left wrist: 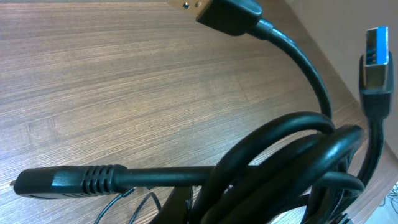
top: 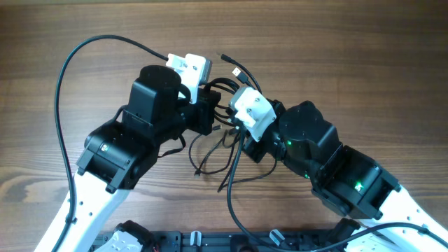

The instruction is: Untangle cables

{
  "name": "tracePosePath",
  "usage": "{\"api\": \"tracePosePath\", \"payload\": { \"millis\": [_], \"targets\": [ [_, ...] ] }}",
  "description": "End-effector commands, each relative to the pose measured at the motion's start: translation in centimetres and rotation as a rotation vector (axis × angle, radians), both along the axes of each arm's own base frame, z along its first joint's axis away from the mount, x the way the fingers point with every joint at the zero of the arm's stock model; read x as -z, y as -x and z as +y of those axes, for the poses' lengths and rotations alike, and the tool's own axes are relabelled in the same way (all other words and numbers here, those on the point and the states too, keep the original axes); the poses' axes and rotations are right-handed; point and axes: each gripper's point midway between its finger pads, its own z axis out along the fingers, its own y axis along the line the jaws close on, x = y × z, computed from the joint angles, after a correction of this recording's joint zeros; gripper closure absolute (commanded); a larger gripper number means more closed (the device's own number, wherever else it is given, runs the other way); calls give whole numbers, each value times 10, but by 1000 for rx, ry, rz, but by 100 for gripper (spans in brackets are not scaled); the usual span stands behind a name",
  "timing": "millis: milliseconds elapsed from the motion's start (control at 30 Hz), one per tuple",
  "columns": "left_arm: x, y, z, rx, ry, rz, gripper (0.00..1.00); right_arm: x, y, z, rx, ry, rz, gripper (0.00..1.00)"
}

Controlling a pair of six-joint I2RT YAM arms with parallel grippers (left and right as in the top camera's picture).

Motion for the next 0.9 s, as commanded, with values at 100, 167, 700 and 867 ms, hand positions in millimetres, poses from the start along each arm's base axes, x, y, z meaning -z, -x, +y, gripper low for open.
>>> {"api": "tracePosePath", "payload": {
  "millis": [100,167,700,867],
  "targets": [
    [-8,-2,0,10,1,-31,96,3,-6,1,27,5,14,96],
    [-8,-4,2,-5,-7,-36,96,3,-6,1,28,5,17,96],
    [1,-21,37,-190,-140,-70,96,-13,-26,-30,238,-7,-51,95],
    [0,-26,48,-265,-152,-75,96,-21,-21,-29,212,-38,-59,96]
  ]
}}
